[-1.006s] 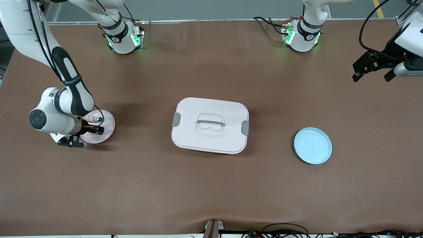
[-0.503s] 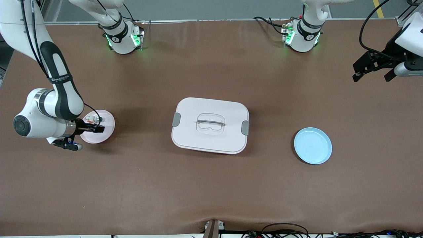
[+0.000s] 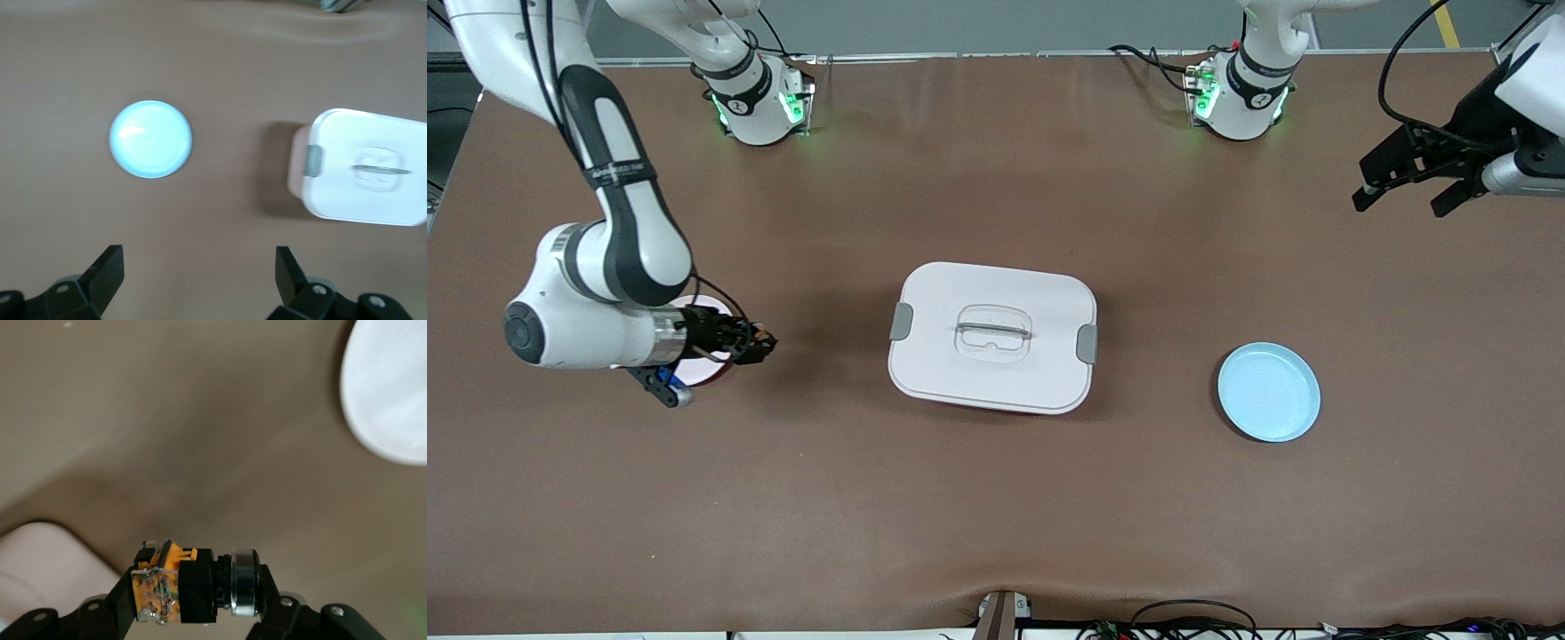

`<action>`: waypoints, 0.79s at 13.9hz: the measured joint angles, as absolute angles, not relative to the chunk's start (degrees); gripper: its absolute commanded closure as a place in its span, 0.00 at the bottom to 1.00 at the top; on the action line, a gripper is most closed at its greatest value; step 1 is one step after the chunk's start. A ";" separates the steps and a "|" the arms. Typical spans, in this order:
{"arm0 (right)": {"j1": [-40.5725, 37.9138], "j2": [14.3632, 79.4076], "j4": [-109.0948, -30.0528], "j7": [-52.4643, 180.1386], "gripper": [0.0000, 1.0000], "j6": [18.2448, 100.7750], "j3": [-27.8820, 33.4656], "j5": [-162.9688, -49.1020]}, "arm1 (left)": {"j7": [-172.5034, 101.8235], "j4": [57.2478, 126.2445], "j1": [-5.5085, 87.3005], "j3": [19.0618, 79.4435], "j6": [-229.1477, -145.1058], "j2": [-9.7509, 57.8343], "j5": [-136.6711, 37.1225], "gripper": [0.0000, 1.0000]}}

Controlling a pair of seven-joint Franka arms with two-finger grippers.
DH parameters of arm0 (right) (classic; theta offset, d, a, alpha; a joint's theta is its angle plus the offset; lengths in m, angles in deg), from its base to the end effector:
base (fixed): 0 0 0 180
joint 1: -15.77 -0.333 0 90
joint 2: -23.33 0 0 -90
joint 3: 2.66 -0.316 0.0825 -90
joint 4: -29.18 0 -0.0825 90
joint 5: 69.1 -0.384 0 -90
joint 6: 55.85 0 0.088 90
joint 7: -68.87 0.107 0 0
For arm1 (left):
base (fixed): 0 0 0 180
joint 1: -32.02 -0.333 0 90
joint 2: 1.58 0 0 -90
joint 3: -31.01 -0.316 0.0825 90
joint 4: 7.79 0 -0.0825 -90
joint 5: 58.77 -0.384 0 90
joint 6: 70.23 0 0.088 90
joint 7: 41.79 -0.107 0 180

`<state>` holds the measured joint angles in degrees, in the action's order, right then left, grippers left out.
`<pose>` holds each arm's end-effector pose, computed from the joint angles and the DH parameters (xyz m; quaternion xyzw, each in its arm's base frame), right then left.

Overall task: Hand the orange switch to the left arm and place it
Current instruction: 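Carry the switch over the box with the right gripper while the left gripper approaches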

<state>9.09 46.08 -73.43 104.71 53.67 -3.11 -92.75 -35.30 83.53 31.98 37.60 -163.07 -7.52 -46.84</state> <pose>0.6098 0.1048 0.3156 -0.9154 0.3318 0.1927 0.1212 0.5204 -0.0849 0.6759 0.9931 -0.0022 0.0528 0.1047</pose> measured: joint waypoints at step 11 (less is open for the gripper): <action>-3.71 45.72 -57.98 139.82 1.00 52.59 -3.19 -109.41 | -35.15 83.32 34.44 41.79 -170.45 -1.10 -26.05 0.00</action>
<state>-3.71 45.72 -57.98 139.82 52.59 -3.19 -109.41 -35.15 83.32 34.44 41.79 -170.45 -1.10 -26.05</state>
